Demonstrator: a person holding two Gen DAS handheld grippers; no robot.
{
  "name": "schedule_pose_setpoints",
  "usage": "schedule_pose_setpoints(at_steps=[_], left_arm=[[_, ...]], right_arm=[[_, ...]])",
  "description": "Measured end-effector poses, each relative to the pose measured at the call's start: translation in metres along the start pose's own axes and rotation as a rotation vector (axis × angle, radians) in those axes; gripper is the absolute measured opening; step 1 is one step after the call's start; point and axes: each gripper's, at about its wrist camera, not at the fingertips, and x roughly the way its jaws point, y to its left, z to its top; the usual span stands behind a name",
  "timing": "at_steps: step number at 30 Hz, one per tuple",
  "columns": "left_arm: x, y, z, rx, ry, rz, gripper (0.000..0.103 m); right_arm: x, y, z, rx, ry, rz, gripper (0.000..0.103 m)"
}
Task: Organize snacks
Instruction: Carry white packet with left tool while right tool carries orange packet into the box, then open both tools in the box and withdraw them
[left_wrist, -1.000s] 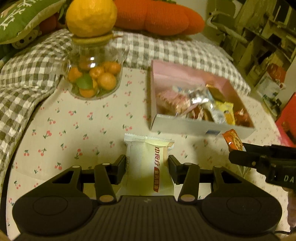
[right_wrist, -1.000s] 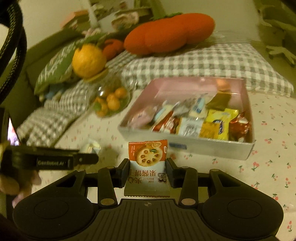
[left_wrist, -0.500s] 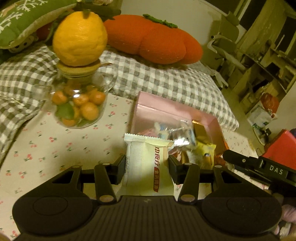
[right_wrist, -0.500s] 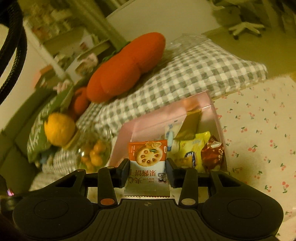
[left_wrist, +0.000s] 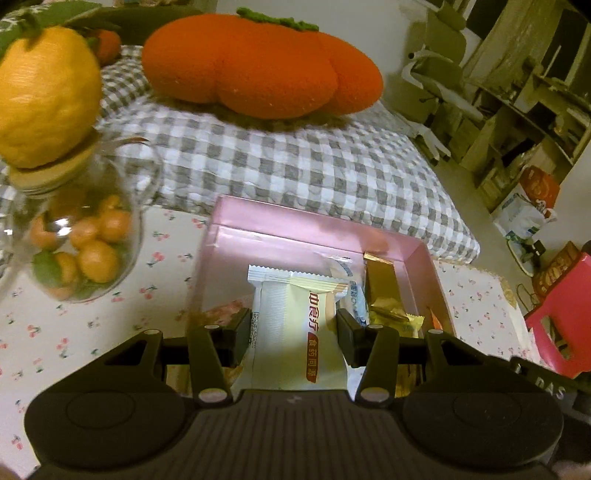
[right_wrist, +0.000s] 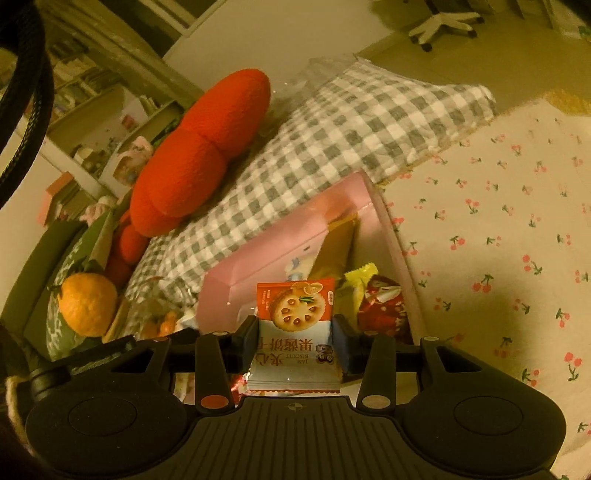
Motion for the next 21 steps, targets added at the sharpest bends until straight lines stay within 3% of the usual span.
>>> schedule_pose_setpoints(at_steps=[6,8,10,11,12,15,21], left_arm=[[0.017,-0.009,0.004,0.011,-0.002,0.008,0.045],[0.021,-0.011,0.005,0.014,0.0,0.0,0.033],[0.025,-0.014,0.006,0.015,-0.002,0.0,0.033],[0.026,-0.015,0.006,0.019,-0.005,-0.001,0.035],[0.026,-0.016,0.005,0.021,-0.011,0.001,0.035],[0.025,-0.017,0.004,0.028,-0.018,0.002,0.046],[0.016,-0.019,0.002,0.062,-0.038,0.024,0.059]], right_arm=[[0.003,-0.003,0.0,-0.012,0.002,-0.02,0.045],[0.003,-0.003,0.001,-0.011,0.001,-0.019,0.045],[0.003,-0.003,0.002,-0.009,0.004,-0.013,0.053],[0.002,-0.003,0.002,-0.006,0.004,-0.008,0.061],[0.001,-0.003,0.002,-0.005,0.002,-0.004,0.064],[0.0,-0.001,0.002,-0.014,0.001,-0.003,0.064],[-0.003,0.002,0.001,-0.025,0.0,-0.002,0.068]])
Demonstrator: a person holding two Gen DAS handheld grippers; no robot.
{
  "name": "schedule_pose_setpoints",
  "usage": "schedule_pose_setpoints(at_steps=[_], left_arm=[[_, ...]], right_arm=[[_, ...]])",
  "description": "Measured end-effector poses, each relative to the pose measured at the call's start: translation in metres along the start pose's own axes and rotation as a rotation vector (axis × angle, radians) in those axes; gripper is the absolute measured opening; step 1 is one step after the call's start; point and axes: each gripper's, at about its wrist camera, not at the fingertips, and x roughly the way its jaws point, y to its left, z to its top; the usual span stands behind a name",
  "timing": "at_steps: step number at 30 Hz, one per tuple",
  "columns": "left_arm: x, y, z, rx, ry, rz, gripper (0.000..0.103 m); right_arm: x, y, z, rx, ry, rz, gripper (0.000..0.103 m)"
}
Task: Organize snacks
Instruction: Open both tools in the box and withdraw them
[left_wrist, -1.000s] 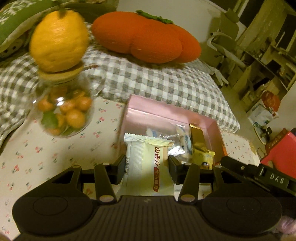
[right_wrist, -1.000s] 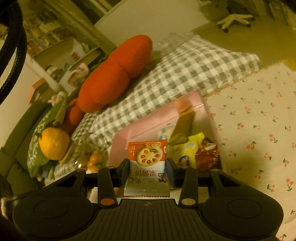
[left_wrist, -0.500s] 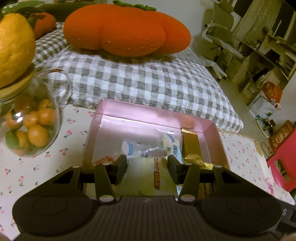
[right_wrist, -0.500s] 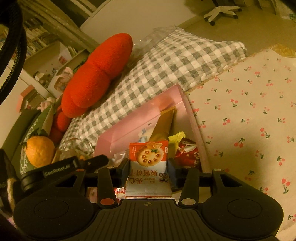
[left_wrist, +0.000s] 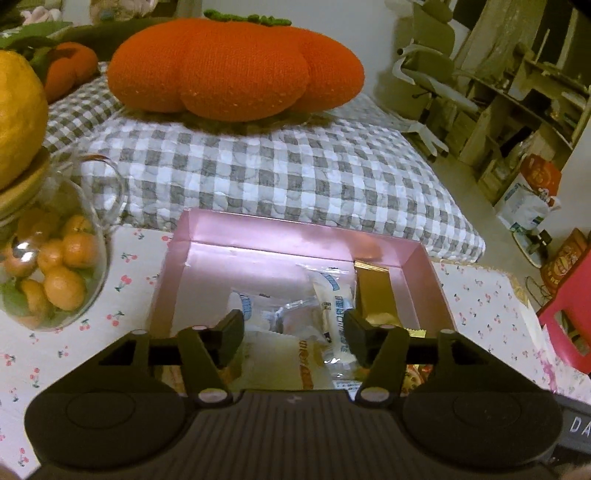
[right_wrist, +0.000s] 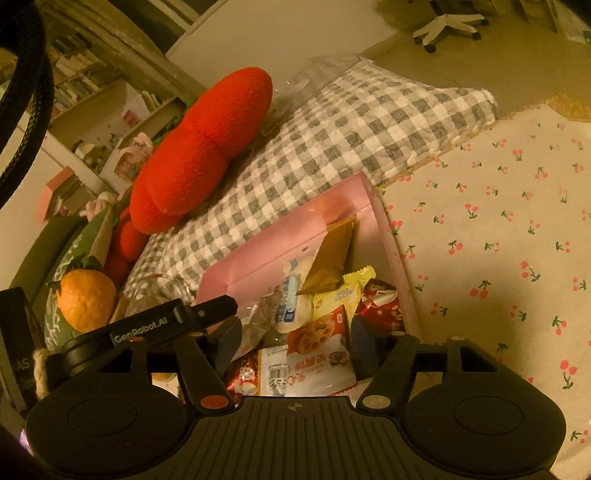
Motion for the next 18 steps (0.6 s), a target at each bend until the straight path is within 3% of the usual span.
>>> schedule_pose_setpoints(at_steps=[6,14,18], left_arm=[[-0.02,0.007,-0.005,-0.006,-0.016,0.007,0.064],[-0.05,0.013,-0.029,0.014,-0.033,0.045,0.079],[-0.065,0.018,-0.042,0.008,-0.035,0.061,0.087]], right_arm=[[-0.011,0.009,0.0,-0.024,-0.006,0.012,0.069],[-0.03,0.026,-0.009,-0.106,0.005,-0.013,0.072],[-0.04,0.035,-0.02,-0.164,0.022,-0.037,0.08]])
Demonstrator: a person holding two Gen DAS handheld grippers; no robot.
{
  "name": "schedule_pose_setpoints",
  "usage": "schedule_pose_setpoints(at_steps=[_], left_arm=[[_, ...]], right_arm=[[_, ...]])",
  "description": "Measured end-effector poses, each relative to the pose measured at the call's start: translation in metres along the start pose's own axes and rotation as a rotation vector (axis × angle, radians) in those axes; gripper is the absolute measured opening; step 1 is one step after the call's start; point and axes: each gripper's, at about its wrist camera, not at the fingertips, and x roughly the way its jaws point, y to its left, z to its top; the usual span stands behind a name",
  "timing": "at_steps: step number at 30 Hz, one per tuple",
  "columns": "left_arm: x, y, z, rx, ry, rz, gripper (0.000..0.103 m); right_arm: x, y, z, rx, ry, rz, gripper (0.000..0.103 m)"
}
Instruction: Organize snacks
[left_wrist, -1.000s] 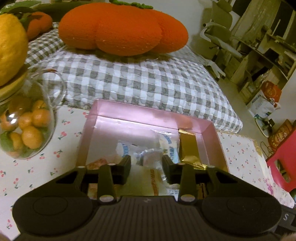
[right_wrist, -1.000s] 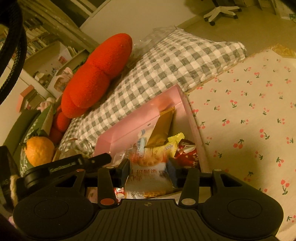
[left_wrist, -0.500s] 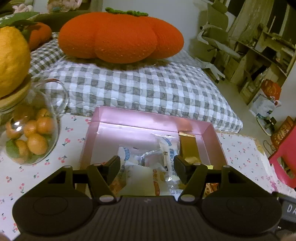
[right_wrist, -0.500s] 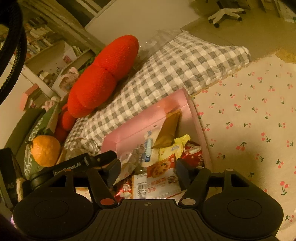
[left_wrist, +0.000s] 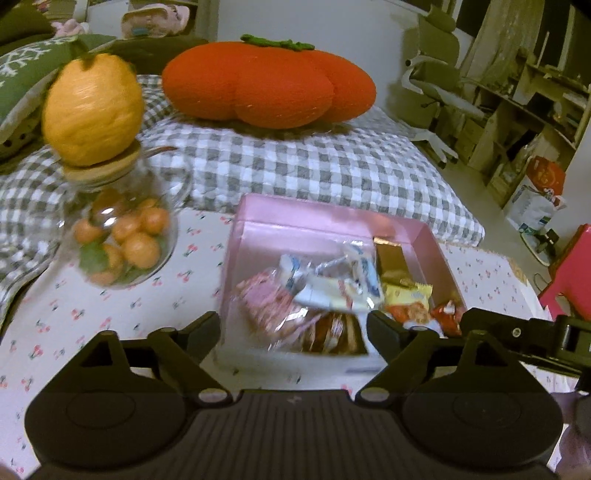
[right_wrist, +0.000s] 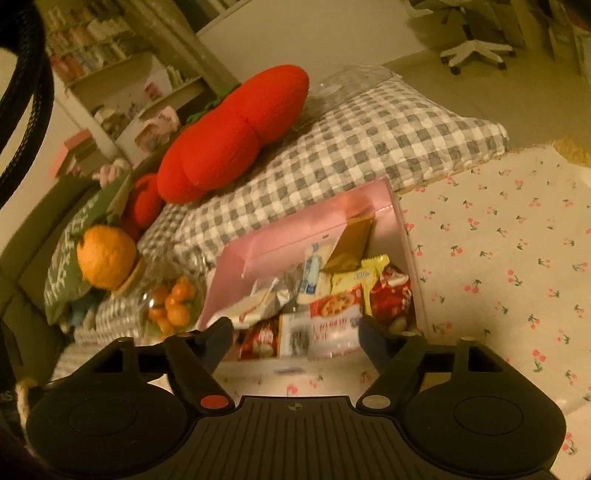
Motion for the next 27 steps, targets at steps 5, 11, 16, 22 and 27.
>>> schedule_pose_setpoints(at_steps=[5,11,16,22,27], left_arm=[[-0.016,0.005,-0.016,-0.007,0.019,0.025,0.092],[-0.032,0.009,-0.037,-0.033,0.049,0.04,0.097],[-0.043,0.004,-0.053,-0.004,0.042,0.079,0.102],[-0.057,0.002,-0.066,0.004,0.062,0.077,0.102],[-0.068,0.002,-0.071,0.006,0.08,0.096,0.103]], right_arm=[[-0.012,0.01,-0.014,-0.074,0.025,-0.032,0.08],[-0.027,0.014,-0.03,-0.096,0.042,-0.087,0.08],[-0.041,0.019,-0.038,-0.109,0.042,-0.123,0.081],[-0.055,0.025,-0.049,-0.164,0.027,-0.172,0.084],[-0.063,0.034,-0.057,-0.177,0.034,-0.18,0.084]])
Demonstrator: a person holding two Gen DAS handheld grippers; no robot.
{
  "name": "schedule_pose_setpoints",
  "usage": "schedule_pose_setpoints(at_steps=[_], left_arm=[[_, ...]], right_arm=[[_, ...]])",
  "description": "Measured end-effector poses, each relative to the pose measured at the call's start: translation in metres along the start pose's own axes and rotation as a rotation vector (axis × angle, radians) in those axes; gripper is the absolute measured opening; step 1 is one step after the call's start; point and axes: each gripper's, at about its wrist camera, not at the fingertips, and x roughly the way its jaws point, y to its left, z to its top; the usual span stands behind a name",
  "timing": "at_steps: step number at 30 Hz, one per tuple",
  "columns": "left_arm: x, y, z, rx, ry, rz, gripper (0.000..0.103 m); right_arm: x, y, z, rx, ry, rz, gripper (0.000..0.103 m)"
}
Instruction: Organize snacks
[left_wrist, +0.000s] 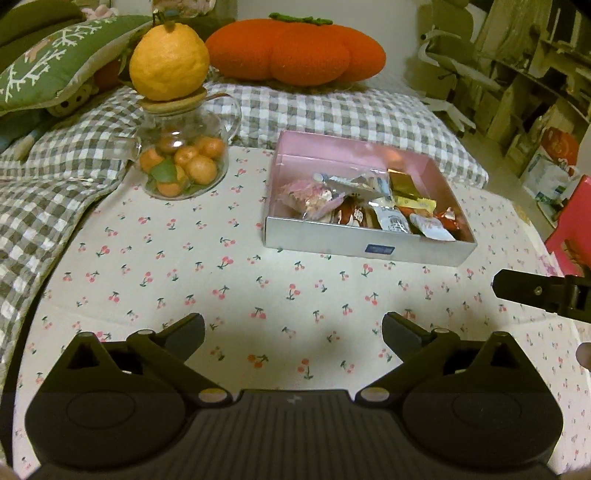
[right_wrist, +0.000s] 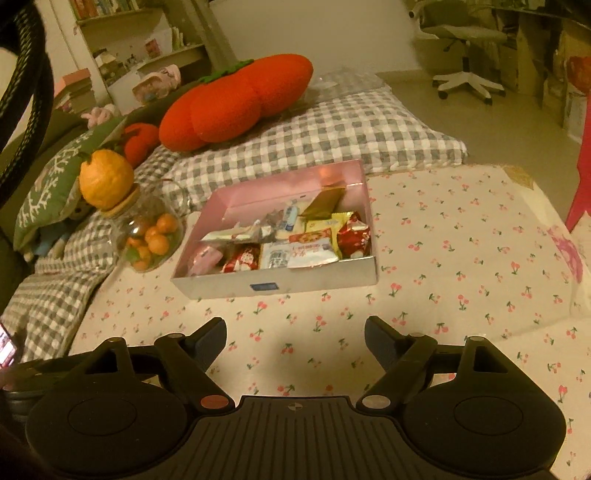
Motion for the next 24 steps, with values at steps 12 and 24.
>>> schedule_pose_setpoints(at_steps=[12,24], left_arm=[[-0.017,-0.001,-0.007,0.013,-0.035,0.109,0.103],[-0.021,-0.008,-0.009,0.013,-0.053,0.121,0.103]], right_arm=[[-0.001,0.029,-0.016,-0.126,-0.026,-0.085,0.085],[0.002,0.029,-0.017,-0.141,-0.036,-0.142,0.091]])
